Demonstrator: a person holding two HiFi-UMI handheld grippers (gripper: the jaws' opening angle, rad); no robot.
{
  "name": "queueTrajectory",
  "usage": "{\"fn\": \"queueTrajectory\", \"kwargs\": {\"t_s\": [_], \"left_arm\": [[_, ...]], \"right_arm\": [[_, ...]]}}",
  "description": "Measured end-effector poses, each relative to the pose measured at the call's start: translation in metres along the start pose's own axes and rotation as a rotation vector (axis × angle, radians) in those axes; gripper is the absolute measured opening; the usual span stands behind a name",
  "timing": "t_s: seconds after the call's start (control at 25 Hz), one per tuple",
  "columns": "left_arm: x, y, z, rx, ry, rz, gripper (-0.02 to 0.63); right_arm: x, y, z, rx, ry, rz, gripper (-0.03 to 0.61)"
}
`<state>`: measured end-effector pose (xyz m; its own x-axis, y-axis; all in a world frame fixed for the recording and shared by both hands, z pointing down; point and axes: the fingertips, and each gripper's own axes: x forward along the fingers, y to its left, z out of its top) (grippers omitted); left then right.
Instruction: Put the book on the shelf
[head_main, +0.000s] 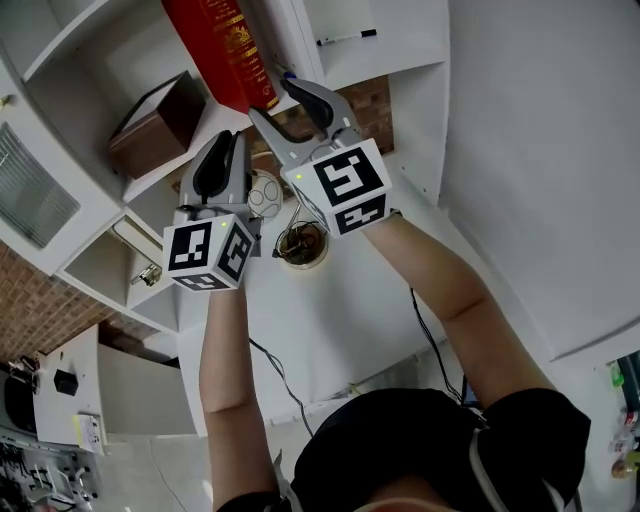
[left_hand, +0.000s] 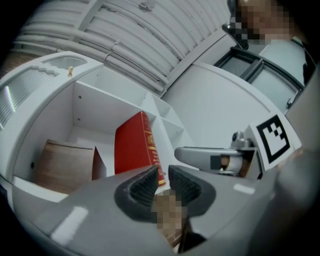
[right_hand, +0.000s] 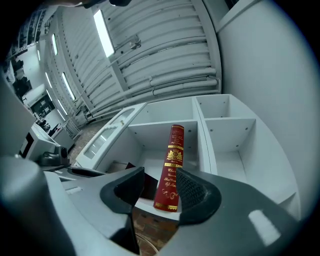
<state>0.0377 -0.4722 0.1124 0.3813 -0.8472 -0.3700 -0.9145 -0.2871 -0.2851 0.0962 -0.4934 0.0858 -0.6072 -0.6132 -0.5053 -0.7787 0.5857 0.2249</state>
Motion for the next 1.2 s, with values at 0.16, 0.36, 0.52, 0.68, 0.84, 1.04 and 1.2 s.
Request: {"fn": "queueTrajectory", "kwargs": {"t_s": [0.16, 0.36, 0.52, 0.68, 0.84, 1.04, 1.2], "left_arm": [[-0.014, -0.004, -0.004, -0.010, 0.012, -0.001, 0.067], [-0.036, -0.013, -0.010, -0.047, 0.003, -0.007, 0.067], [-0.058, -0.019, -0.023, -0.091, 0.021, -0.009, 0.066], [-0.075, -0.026, -0.036, -0.122, 0.029, -0.001, 0.066], [-0.099, -0.030, -0.051, -0.166, 0.034, 0.014, 0.061], [-0.122, -0.049, -0.072, -0.203, 0.069, 0.012, 0.058], [-0.135, -0.052, -0.087, -0.243, 0.092, 0.017, 0.057]], "right_arm": [[-0.013, 0.015, -0.003, 0.010, 0.002, 0.020, 0.196], [-0.036, 0.035, -0.013, 0.049, 0.024, 0.036, 0.196], [-0.057, 0.051, -0.032, 0.078, 0.074, 0.046, 0.196], [-0.077, 0.063, -0.049, 0.086, 0.114, 0.065, 0.188], [-0.100, 0.079, -0.065, 0.105, 0.154, 0.075, 0.161], [-0.126, 0.093, -0.082, 0.144, 0.198, 0.082, 0.137], [-0.135, 0.101, -0.093, 0.173, 0.225, 0.071, 0.130]]}}
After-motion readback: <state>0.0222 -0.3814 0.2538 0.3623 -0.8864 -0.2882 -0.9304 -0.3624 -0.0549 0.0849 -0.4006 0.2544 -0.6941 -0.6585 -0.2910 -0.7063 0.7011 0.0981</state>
